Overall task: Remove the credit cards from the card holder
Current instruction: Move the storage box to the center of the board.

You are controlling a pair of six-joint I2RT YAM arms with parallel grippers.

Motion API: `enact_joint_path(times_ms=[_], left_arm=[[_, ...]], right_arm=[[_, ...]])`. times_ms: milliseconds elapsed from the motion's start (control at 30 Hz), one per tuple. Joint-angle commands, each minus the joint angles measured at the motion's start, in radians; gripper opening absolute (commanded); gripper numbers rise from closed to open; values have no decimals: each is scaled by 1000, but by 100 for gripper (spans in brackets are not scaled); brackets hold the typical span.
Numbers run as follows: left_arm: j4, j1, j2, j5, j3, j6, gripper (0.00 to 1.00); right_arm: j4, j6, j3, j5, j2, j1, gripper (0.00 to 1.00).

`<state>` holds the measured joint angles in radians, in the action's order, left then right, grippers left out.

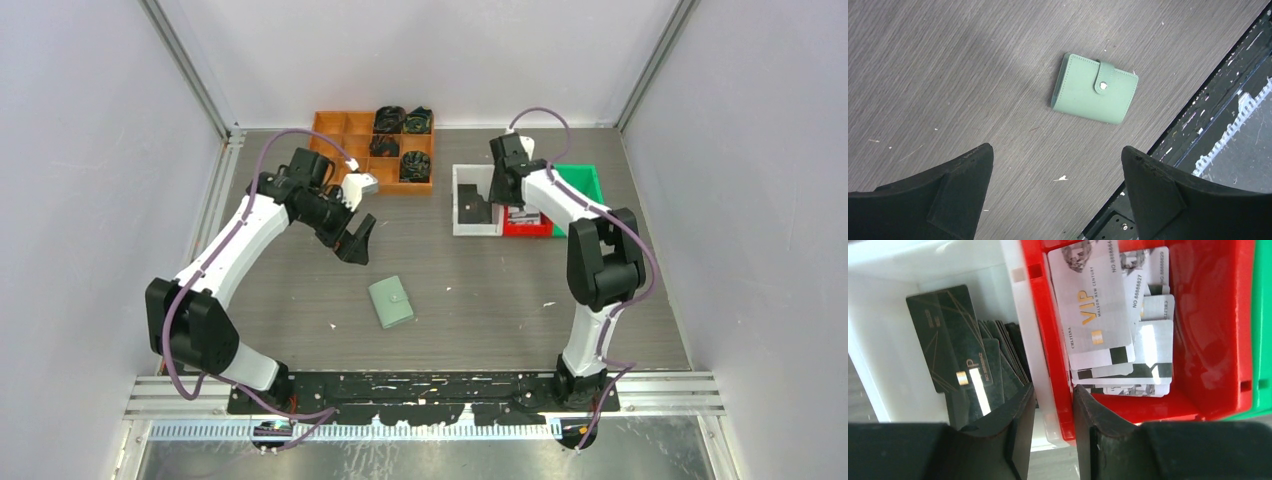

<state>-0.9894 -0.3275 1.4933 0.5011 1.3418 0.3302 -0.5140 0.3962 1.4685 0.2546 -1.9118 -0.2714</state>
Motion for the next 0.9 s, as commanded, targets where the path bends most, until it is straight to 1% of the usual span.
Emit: enact_joint_path(times_ms=[0, 100, 233, 367, 467, 567, 700, 733, 767, 833, 867], left_arm=[[-12, 4, -48, 5, -18, 26, 99], [-9, 4, -54, 5, -34, 35, 99], [-12, 4, -57, 2, -43, 45, 98], [-18, 3, -58, 9, -37, 50, 98], [-23, 3, -60, 22, -35, 52, 98], [-23, 4, -61, 30, -37, 53, 98], [-30, 4, -61, 33, -41, 63, 97], [-32, 4, -62, 28, -43, 66, 97], [-31, 4, -64, 22, -47, 69, 97], [-31, 4, -68, 8, -59, 80, 97], [-28, 6, -71, 1, -65, 84, 97]], right_arm=[[28, 41, -99, 44, 126, -99, 20], [25, 82, -166, 65, 195, -132, 15], [40, 107, -252, 101, 279, -191, 14], [57, 128, -301, 88, 334, -233, 14], [41, 168, -300, 116, 336, -266, 14], [59, 210, -290, 145, 325, -303, 14], [74, 220, -228, 176, 285, -346, 16], [67, 218, -211, 178, 278, -351, 18], [56, 218, -196, 186, 277, -355, 25], [49, 213, -198, 222, 309, -377, 51], [49, 206, -209, 245, 332, -390, 61]])
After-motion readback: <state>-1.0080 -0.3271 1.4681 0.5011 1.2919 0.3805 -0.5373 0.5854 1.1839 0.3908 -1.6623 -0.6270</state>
